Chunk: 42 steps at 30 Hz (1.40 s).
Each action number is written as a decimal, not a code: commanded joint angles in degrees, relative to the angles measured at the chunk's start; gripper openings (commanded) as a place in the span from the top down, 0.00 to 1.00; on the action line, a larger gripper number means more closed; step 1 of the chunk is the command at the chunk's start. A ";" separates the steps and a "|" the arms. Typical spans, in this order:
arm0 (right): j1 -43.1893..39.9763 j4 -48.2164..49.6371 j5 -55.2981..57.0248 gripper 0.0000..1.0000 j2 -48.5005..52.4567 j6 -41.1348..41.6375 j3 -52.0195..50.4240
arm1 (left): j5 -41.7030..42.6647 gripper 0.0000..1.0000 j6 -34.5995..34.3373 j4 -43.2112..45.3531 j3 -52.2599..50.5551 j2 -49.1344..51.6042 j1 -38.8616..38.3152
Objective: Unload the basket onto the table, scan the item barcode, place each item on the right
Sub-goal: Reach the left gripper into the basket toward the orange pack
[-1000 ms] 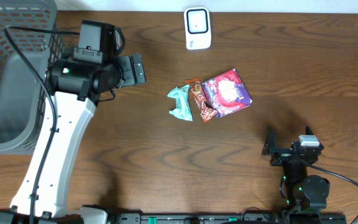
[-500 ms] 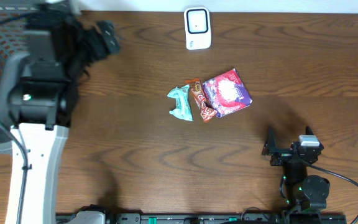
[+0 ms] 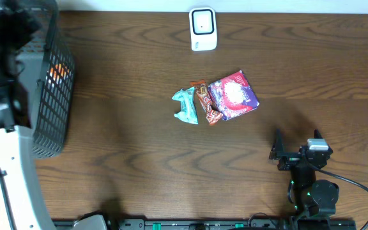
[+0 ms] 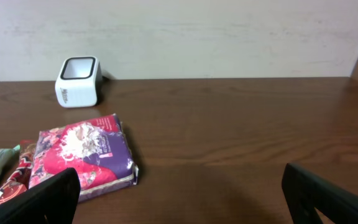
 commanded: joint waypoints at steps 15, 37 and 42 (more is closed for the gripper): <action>-0.13 -0.24 -0.11 0.01 -0.20 0.79 -0.09 | 0.20 0.02 -0.13 -12.22 0.61 7.54 17.70; -0.13 -0.24 -0.11 0.01 -0.20 0.79 -0.09 | 10.75 0.02 0.57 -11.23 0.61 11.43 17.68; -0.13 -0.24 -0.11 0.01 -0.20 0.79 -0.09 | 10.75 0.01 0.79 -11.37 0.59 12.76 17.70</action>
